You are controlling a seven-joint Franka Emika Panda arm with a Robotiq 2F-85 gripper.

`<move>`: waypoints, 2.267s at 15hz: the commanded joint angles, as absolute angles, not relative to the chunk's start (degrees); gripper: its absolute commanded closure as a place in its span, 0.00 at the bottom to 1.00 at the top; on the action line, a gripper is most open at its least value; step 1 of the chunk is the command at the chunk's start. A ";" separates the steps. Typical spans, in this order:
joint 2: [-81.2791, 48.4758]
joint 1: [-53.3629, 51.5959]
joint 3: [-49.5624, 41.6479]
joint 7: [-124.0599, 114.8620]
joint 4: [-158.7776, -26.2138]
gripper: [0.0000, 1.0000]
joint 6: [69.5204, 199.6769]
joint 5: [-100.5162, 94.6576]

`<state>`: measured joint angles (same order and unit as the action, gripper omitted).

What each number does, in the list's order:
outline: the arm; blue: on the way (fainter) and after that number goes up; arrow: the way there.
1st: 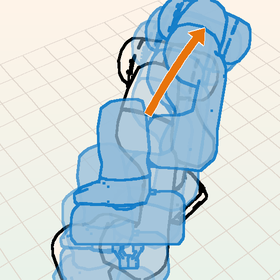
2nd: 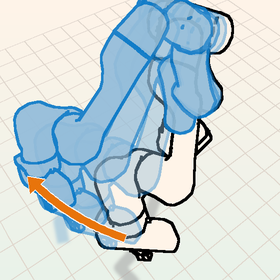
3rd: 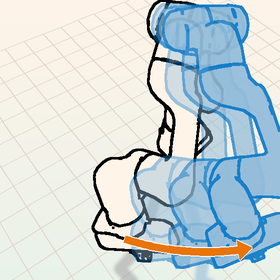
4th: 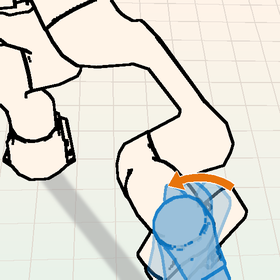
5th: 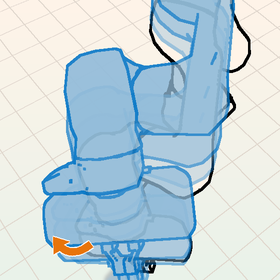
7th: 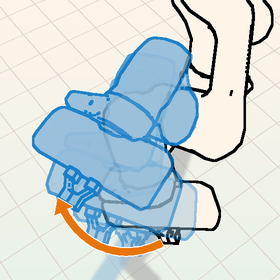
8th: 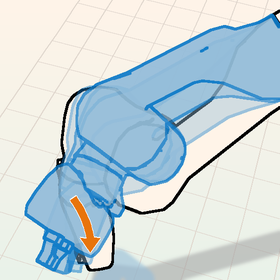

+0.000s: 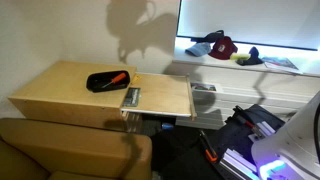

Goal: Close the top drawer of the cabinet.

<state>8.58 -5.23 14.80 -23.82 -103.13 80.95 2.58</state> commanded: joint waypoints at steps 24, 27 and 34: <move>-13.48 -0.24 1.56 -58.83 -128.04 0.00 113.35 -6.57; -24.87 -1.17 -1.99 -66.27 -122.23 0.00 121.68 -5.06; -40.22 -1.62 -6.33 -72.33 -110.77 0.00 124.90 1.97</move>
<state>-40.31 -0.48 -5.21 -72.99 -110.74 125.04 1.10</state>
